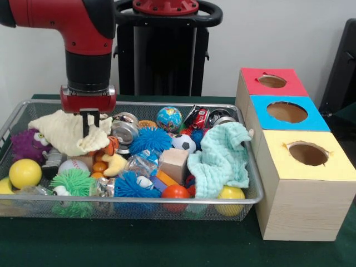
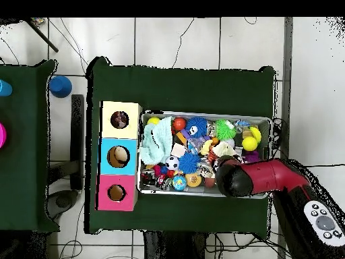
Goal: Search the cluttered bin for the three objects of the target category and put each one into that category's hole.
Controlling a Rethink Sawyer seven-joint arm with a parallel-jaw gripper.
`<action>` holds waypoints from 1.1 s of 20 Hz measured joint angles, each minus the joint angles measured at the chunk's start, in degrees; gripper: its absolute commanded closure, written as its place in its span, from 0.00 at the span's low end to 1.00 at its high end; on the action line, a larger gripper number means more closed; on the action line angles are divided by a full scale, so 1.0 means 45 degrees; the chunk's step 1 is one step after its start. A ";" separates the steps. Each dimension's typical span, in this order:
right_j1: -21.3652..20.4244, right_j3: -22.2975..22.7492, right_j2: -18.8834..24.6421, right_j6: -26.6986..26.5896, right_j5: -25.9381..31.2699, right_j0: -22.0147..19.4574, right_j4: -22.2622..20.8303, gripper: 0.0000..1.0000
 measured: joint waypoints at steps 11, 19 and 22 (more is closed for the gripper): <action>-0.3120 0.2726 0.0341 0.0000 0.0310 -0.0386 0.2509 1.00; -0.4730 0.3424 0.0397 0.0000 0.1618 -0.0012 0.3916 1.00; -0.4822 0.3424 0.0398 0.0000 0.1803 0.0130 0.4021 1.00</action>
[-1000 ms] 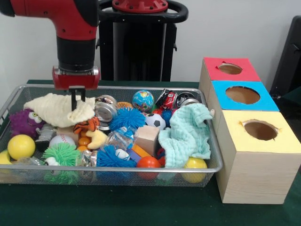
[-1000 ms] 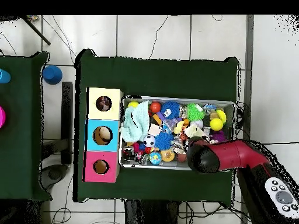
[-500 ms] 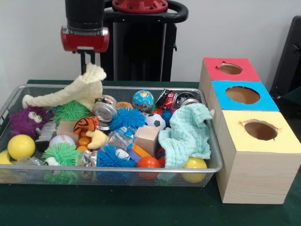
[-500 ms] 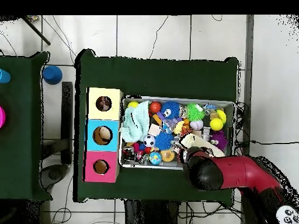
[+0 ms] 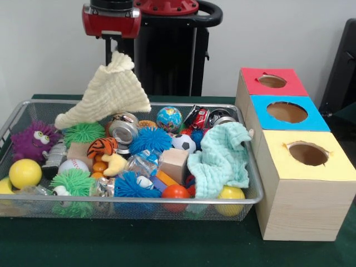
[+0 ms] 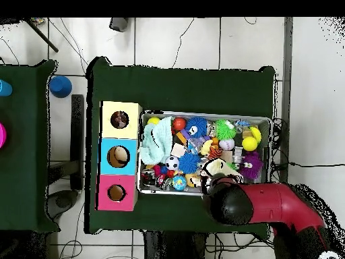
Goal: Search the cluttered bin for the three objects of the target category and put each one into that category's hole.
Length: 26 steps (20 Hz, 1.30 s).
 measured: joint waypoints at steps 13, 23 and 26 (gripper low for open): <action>-0.0539 0.0455 0.0073 0.0000 0.0124 0.0059 0.1107 1.00; -0.2646 0.2254 0.0555 0.0000 0.0187 -0.0218 0.3081 1.00; -0.3155 0.2834 0.0724 0.0000 0.0189 -0.0268 0.3471 1.00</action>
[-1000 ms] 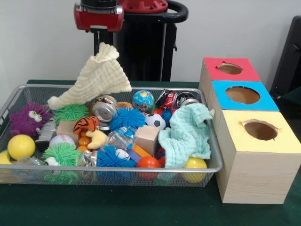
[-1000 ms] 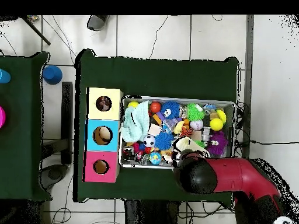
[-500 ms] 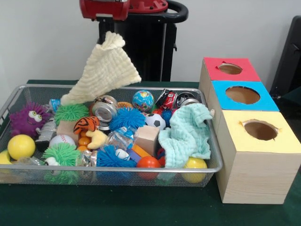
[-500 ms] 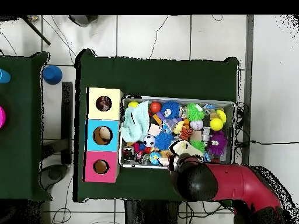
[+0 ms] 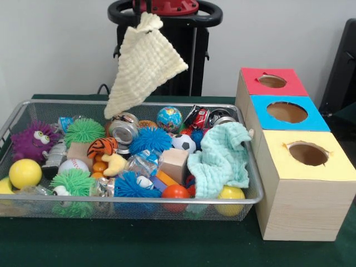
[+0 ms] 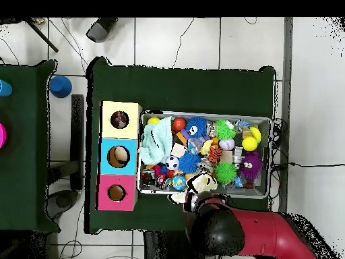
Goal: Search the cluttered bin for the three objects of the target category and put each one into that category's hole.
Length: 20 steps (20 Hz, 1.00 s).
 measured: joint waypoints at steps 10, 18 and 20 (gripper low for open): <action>-0.0809 0.1905 0.0174 0.0000 -0.0786 -0.0232 0.0452 1.00; -0.1638 0.3245 0.0441 0.0000 -0.1304 -0.0304 0.1570 1.00; -0.1789 0.3445 0.0477 0.0000 -0.1302 -0.0304 0.1678 1.00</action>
